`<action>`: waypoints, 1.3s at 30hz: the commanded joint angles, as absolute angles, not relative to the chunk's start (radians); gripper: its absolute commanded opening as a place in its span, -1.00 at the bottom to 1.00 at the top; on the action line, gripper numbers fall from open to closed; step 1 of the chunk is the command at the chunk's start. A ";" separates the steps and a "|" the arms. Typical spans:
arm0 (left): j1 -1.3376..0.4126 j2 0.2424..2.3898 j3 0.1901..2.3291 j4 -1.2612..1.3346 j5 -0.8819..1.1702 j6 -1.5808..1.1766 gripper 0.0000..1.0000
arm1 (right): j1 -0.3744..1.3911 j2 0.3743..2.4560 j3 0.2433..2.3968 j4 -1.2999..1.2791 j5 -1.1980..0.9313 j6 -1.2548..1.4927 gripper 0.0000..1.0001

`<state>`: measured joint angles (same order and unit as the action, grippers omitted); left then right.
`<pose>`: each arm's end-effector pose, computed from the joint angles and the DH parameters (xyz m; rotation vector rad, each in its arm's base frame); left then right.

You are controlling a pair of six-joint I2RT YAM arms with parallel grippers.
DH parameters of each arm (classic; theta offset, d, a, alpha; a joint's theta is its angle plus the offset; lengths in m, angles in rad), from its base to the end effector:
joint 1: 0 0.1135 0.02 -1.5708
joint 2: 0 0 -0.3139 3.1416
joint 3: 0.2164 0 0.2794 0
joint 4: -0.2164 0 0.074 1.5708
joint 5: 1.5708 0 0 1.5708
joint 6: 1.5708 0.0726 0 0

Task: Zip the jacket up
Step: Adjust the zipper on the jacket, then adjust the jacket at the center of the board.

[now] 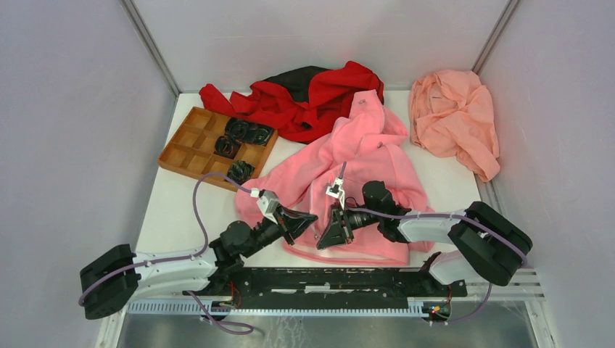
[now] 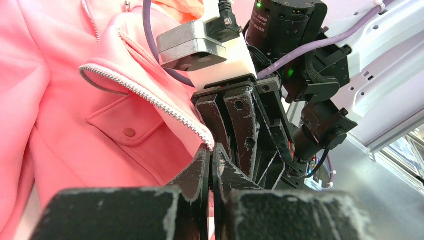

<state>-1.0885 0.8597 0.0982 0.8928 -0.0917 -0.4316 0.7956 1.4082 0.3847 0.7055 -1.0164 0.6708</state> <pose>0.0982 -0.1733 0.2256 0.4229 1.4921 -1.1657 0.1442 0.2353 0.1864 -0.9627 2.0160 1.8610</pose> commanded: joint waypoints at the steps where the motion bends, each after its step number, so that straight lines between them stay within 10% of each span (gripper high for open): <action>1: -1.075 0.867 0.135 1.063 -0.121 -0.387 -0.95 | 0.804 1.399 0.403 0.668 -1.077 0.638 -0.91; 14: -1.076 0.899 0.205 1.021 -0.006 -0.384 -0.96 | 0.766 1.240 0.633 -0.117 -1.079 -0.220 0.05; 23: -1.075 0.916 0.305 0.909 0.023 -0.472 -0.96 | 0.620 1.077 0.785 -0.653 -1.092 -0.854 0.25; 39: -1.075 1.022 0.475 0.689 -0.154 -0.919 -0.96 | 0.343 0.915 0.864 -0.685 -1.149 -0.728 0.46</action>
